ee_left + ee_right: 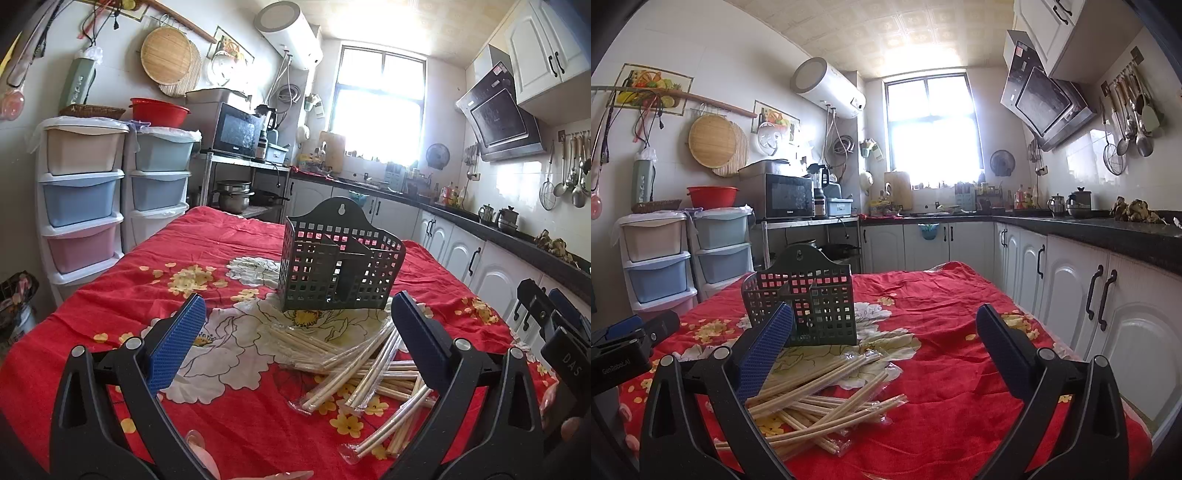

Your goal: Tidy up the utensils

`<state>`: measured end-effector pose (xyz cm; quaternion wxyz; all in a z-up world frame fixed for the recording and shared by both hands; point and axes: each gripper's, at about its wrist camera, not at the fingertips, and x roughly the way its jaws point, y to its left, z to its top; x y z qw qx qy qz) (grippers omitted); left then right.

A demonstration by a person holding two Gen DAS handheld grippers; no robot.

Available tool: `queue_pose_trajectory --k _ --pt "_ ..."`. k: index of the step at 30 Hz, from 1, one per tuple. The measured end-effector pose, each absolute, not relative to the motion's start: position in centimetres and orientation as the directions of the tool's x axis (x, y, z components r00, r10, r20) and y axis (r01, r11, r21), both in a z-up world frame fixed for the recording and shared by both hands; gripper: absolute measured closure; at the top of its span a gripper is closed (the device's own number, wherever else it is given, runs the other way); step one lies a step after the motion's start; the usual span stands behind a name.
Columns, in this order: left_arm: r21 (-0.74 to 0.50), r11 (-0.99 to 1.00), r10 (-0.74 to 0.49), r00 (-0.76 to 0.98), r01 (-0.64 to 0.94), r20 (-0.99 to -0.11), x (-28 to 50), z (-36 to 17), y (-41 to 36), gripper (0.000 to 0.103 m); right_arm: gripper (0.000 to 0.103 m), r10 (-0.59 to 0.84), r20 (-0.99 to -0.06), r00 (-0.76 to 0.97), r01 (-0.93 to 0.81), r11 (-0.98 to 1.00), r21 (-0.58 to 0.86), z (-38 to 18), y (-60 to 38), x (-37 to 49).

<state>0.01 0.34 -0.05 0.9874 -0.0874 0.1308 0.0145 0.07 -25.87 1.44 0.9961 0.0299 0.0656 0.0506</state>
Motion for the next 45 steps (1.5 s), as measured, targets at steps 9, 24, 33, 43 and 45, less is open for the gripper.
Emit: queue_pose_trajectory --k 9,24,33,43,45 --pt "-0.168 0.984 0.006 0.965 -0.051 -0.260 0.0 0.0 0.3 0.010 0.006 0.111 -0.124 0.986 -0.104 0.993 0.063 1.5 -25.9 -0.1" --pt "-0.166 0.985 0.010 0.967 -0.054 -0.256 -0.1 0.2 0.8 0.010 0.006 0.116 -0.123 0.986 -0.109 0.992 0.063 1.3 -25.7 0.0" --pt "-0.164 0.985 0.014 0.968 -0.058 -0.252 -0.6 0.5 0.7 0.010 0.006 0.116 -0.123 0.986 -0.109 0.992 0.064 1.3 -25.8 0.0" --pt "-0.172 0.983 0.021 0.962 -0.070 -0.272 -0.3 0.5 0.9 0.010 0.006 0.134 -0.131 0.982 -0.128 0.990 0.058 1.0 -25.6 0.2" --pt "-0.182 0.980 0.022 0.960 -0.076 -0.279 -0.2 0.4 1.2 0.010 0.006 0.148 -0.137 0.980 -0.142 0.989 0.050 0.9 -25.3 0.3"
